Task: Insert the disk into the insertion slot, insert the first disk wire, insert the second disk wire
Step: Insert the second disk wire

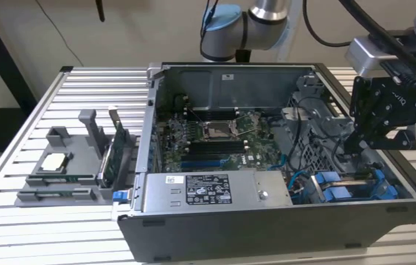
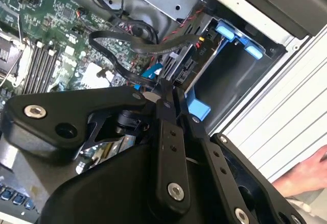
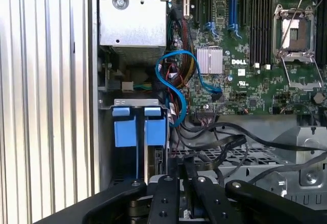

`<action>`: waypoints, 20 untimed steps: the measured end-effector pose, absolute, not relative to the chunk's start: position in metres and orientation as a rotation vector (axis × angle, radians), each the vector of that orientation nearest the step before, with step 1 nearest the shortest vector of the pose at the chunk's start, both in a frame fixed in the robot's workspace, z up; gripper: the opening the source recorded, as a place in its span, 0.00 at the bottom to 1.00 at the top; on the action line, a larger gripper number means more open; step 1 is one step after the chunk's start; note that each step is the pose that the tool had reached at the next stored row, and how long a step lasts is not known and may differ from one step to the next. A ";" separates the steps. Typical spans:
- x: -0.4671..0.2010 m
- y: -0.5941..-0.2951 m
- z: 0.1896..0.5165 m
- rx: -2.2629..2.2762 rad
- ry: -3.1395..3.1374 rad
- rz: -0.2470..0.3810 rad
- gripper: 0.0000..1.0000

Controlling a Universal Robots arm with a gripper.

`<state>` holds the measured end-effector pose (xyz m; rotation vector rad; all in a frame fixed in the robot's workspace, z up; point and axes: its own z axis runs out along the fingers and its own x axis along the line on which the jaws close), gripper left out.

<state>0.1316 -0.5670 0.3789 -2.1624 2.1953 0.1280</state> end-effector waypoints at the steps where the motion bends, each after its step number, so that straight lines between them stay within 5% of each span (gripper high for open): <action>1: 0.132 -0.567 0.379 -2.162 2.195 0.128 0.16; 20: 0.129 -0.569 0.371 -2.152 2.183 0.102 0.16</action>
